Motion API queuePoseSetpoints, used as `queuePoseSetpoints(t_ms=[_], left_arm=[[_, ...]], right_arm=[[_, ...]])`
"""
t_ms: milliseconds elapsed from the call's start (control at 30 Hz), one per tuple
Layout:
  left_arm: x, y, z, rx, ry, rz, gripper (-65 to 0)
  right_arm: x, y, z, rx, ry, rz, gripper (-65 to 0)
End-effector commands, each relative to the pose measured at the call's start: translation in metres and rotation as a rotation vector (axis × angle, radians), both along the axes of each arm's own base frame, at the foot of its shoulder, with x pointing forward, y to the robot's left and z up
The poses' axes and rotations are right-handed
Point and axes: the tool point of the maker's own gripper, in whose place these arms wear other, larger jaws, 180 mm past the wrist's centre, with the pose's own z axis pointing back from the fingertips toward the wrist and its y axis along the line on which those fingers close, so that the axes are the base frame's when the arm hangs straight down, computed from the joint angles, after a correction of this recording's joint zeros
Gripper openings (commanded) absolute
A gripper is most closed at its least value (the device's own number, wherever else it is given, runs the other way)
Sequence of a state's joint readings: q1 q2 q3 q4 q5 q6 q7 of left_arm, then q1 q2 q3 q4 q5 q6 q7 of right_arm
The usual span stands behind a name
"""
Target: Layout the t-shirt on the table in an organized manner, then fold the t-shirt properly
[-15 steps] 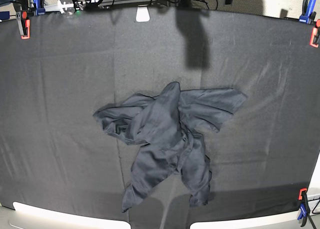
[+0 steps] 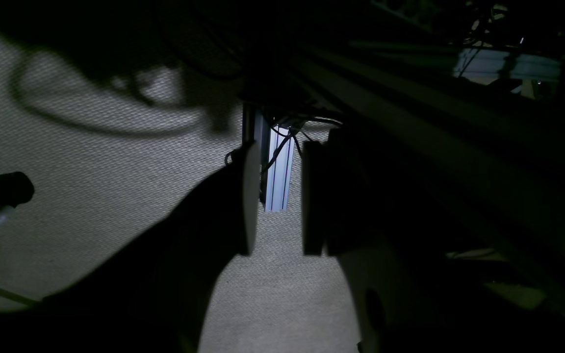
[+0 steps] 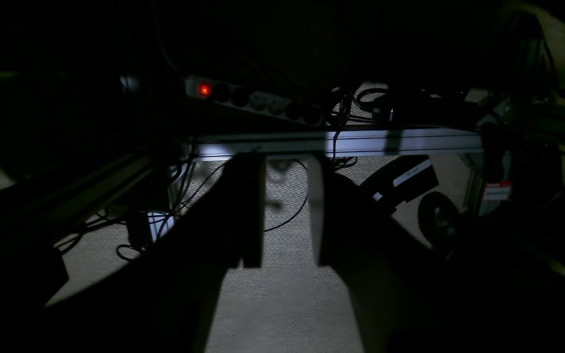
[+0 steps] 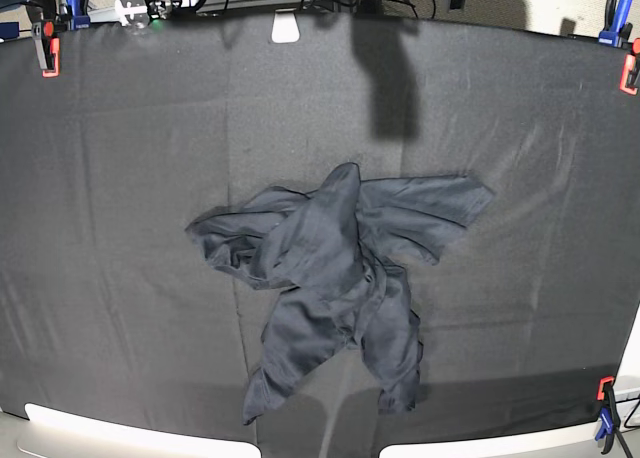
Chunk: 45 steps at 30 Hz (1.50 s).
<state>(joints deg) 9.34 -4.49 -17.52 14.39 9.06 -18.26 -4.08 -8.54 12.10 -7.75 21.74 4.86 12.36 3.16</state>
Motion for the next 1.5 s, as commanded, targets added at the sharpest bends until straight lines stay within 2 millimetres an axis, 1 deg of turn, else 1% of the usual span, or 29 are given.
queuePoseSetpoints(t_ms=[0, 200, 433, 667, 733, 833, 933, 1233, 1333, 1467], left_arm=[[-0.001, 0.001, 0.001, -0.003, -0.004, 0.000, -52.3], [-0.002, 0.001, 0.001, -0.003, -0.003, 0.000, -52.3], [-0.002, 0.001, 0.001, -0.003, -0.003, 0.000, -52.3], [0.000, 0.001, 0.001, -0.002, -0.011, 0.000, -52.3], [0.003, 0.002, 0.001, 0.000, -0.016, 0.000, -52.3], [0.006, 0.003, 0.002, 0.003, -0.025, -0.001, -52.3], [0.008, 0.004, 0.002, 0.004, -0.028, -0.001, -52.3], [0.008, 0.003, 0.002, 0.004, -0.030, -0.001, -52.3], [0.008, 0.003, 0.002, 0.004, -0.030, -0.001, -52.3], [0.008, 0.003, 0.002, 0.003, -0.030, -0.001, -52.3]], right_arm=[[-0.061, 0.071, -0.009, 0.102, 0.109, 0.116, -49.9], [-0.067, 0.078, -0.009, 0.113, 0.113, 0.115, -49.9], [-0.072, 0.079, -0.007, 0.117, 0.110, 0.117, -49.9], [-0.076, 0.096, 0.011, 0.153, 0.026, 0.133, -49.9], [-0.076, 0.098, 0.015, 0.152, 0.005, 0.133, -49.9], [-0.081, 0.092, 0.016, 0.113, 0.010, 0.124, -49.9], [-0.090, 0.089, 0.014, 0.098, 0.058, 0.125, -49.9], [-0.095, 0.087, 0.013, 0.093, 0.072, 0.126, -49.9], [-0.096, 0.086, 0.012, 0.081, 0.074, 0.170, -49.9], [-0.096, 0.086, 0.012, 0.080, 0.074, 0.174, -49.9]])
